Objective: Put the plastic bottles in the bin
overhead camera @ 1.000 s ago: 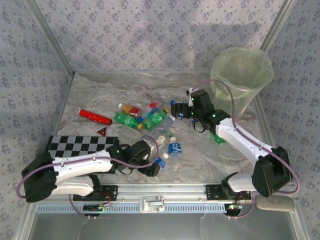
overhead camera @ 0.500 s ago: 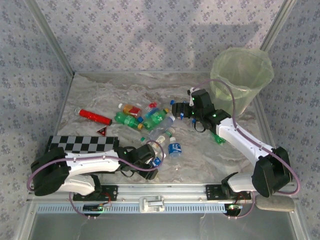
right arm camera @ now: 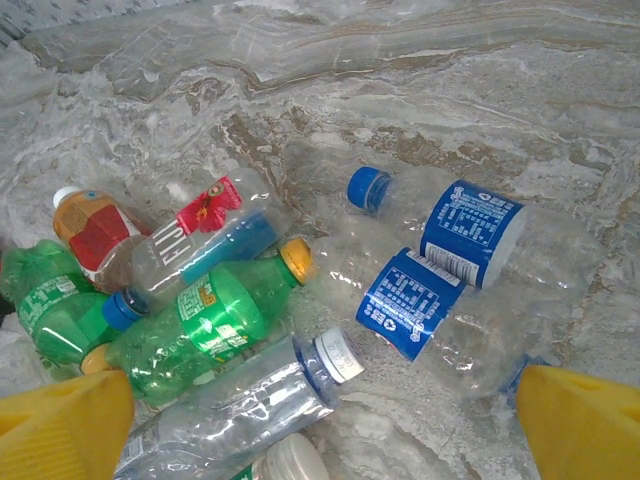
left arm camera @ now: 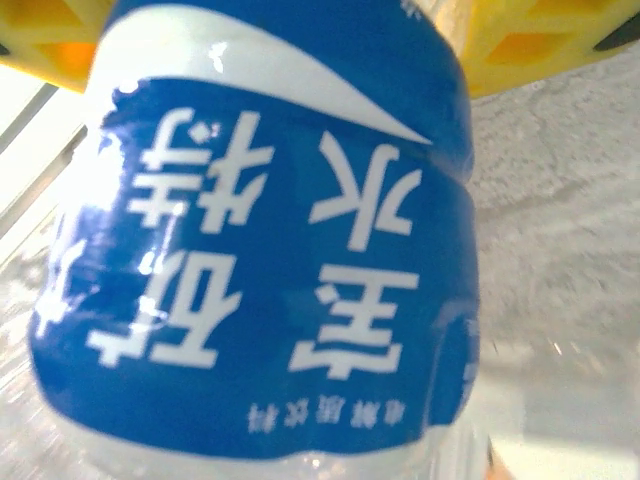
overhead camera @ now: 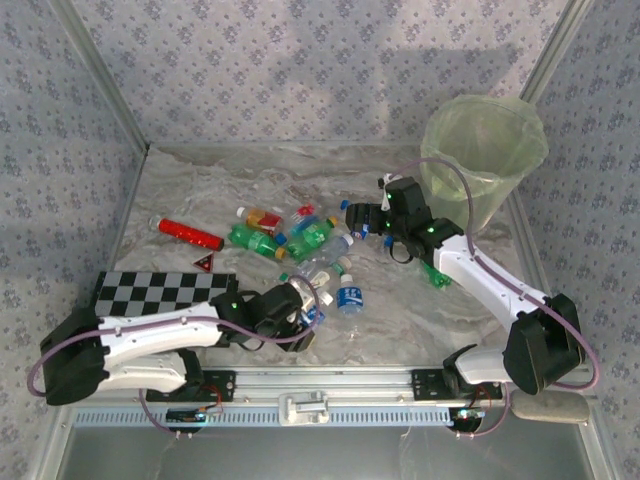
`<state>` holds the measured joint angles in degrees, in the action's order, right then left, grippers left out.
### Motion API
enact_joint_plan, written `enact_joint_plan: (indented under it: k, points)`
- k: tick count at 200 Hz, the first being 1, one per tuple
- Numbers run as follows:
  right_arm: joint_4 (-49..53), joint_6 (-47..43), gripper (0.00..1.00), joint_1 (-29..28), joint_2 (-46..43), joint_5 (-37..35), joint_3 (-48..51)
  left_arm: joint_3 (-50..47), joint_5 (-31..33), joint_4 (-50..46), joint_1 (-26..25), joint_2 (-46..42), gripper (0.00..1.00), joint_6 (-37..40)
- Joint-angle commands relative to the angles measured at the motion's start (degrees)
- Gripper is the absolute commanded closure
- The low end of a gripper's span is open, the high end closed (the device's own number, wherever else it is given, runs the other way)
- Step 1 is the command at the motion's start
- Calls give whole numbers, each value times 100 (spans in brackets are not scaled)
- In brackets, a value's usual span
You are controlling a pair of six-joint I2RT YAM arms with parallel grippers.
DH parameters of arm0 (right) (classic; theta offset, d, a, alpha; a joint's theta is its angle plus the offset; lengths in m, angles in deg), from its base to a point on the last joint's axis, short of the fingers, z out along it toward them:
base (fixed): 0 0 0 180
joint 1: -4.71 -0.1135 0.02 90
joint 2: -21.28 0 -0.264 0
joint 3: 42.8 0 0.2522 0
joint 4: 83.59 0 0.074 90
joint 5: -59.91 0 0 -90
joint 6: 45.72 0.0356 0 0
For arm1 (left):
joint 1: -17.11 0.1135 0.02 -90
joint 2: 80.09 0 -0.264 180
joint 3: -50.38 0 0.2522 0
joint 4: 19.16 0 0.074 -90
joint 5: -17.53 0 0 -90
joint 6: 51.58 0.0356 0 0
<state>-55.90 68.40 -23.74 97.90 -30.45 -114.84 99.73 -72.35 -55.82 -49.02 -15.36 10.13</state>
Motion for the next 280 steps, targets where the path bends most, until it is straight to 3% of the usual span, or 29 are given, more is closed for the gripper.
enact_joint_plan:
  k: [1, 26, 67, 91, 148, 223, 280]
  points:
    - [-284, 231, 0, 65, -10, 340, 105, 256, 300, 392, 255, -346, 54, -26]
    - [-692, 473, 0, 85, -1, 885, 217, 79, 362, 1403, 838, -488, 54, -263]
    - [-1619, 893, 0, 110, -9, 1713, 439, -48, 1336, 3181, 1292, -118, 54, 15]
    - [-2121, 1083, 0, 119, 108, 2345, 438, 96, 1213, 3832, 1666, 204, 54, 149]
    - [-3231, 1605, 1, 54, 268, 3266, 618, 761, 633, 3863, 1919, 826, 53, 652]
    - [-3467, 1535, 13, -109, 524, 3818, 499, 834, 277, 4011, 1928, 874, 52, 464]
    - [-3555, 1613, 17, -254, 698, 4041, 453, 923, -51, 4010, 1987, 883, 52, 347]
